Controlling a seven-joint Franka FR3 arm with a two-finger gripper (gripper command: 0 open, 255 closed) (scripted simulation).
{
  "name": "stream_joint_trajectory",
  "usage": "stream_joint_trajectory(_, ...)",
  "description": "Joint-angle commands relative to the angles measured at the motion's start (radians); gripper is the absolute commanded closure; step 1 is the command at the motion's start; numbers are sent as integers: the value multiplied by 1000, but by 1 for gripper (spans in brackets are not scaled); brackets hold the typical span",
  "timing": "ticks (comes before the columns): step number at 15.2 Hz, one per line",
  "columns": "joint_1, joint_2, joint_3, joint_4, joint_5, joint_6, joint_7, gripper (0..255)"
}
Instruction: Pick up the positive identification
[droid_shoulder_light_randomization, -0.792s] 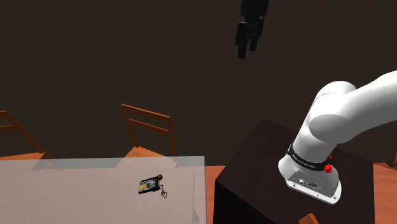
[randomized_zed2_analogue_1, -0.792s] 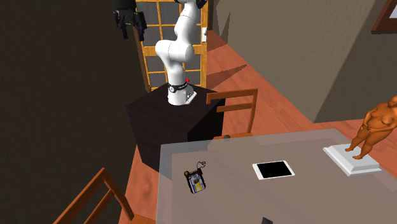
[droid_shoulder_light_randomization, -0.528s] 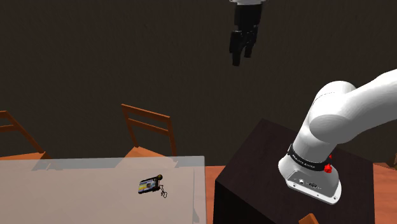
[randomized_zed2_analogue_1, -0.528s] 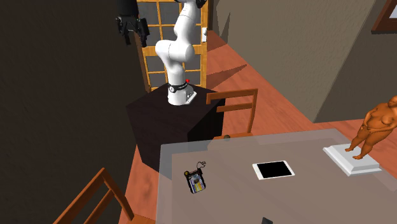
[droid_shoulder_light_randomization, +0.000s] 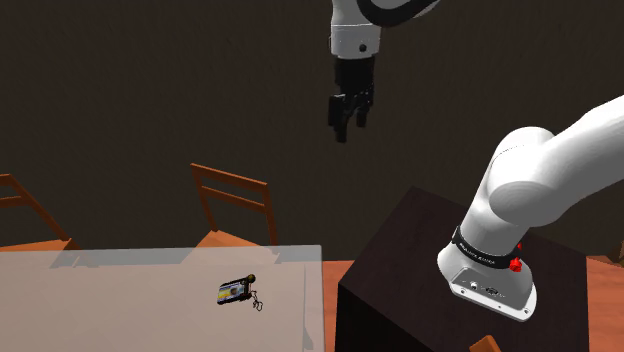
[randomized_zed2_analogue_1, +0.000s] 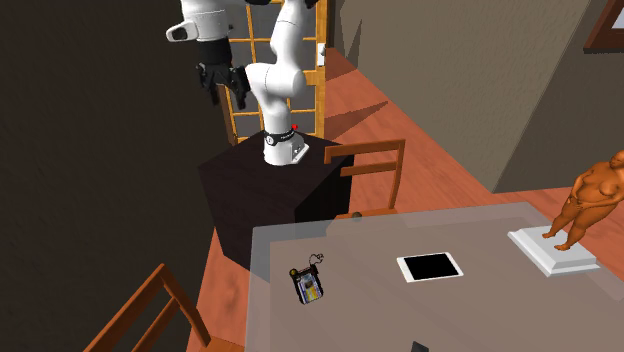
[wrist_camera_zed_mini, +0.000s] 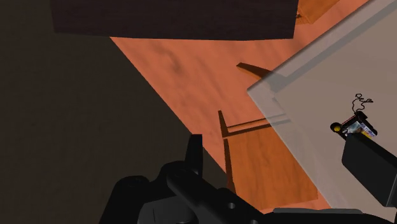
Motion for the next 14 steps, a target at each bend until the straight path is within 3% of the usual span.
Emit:
stream_joint_trajectory(1, 14, 35, 30, -28, 26, 61, 24, 0)
stream_joint_trajectory(14, 78, 429, 206, -12, 115, 422, 162, 0)
